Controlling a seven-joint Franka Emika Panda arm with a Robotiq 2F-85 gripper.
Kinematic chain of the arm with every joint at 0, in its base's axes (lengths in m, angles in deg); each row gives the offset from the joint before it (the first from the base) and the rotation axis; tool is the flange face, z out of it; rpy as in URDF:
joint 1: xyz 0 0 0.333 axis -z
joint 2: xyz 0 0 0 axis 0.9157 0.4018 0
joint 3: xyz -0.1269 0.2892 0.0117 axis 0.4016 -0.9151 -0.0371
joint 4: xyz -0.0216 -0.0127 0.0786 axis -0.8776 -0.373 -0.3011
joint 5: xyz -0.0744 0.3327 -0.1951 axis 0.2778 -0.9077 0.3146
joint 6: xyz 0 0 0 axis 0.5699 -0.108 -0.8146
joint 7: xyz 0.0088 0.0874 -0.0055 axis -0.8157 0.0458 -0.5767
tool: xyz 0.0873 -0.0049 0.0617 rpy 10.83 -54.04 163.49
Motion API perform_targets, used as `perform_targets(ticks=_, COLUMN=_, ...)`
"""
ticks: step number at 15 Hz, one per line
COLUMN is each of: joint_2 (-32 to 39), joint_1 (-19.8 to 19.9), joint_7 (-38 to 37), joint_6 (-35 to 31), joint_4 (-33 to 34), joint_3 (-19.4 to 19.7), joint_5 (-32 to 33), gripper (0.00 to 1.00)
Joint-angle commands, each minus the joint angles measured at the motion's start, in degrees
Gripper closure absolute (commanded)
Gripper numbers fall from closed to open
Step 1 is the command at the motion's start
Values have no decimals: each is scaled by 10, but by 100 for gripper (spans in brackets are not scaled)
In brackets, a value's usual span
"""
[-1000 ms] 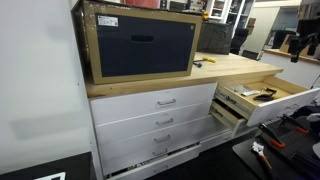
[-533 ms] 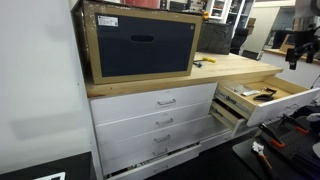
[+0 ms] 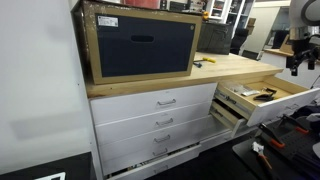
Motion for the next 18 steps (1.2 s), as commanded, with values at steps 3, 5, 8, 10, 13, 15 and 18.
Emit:
perform_targets(ticks=3, joint_2=59, joint_1=23, joint_7=-38, joint_6=-2, joint_4=10, joint_3=-2, joint_5=74, gripper=49)
perform_targets(ticks=5, joint_2=76, joint_1=20, joint_7=-49, joint_6=-6, joint_4=5, joint_3=1, joint_5=89, gripper=64)
perform_targets(ticks=8, joint_2=98, joint_1=13, joint_7=-66, joint_6=-7, joint_4=-1, joint_3=2, joint_5=102, gripper=86)
perform_targets(ticks=10, joint_2=117, joint_1=9, joint_7=-73, joint_6=-8, joint_4=-3, joint_3=3, joint_5=107, gripper=99)
perform_targets(ticks=13, joint_2=141, joint_1=3, joint_7=-83, joint_6=-8, joint_4=-6, joint_3=4, joint_5=113, gripper=100)
perform_targets(ticks=15, joint_2=154, joint_1=1, joint_7=-94, joint_6=-4, joint_4=-6, joint_3=4, joint_5=125, gripper=100)
perform_targets(ticks=18, joint_2=174, joint_1=-2, joint_7=-113, joint_6=-1, joint_4=-2, joint_3=6, joint_5=138, gripper=100)
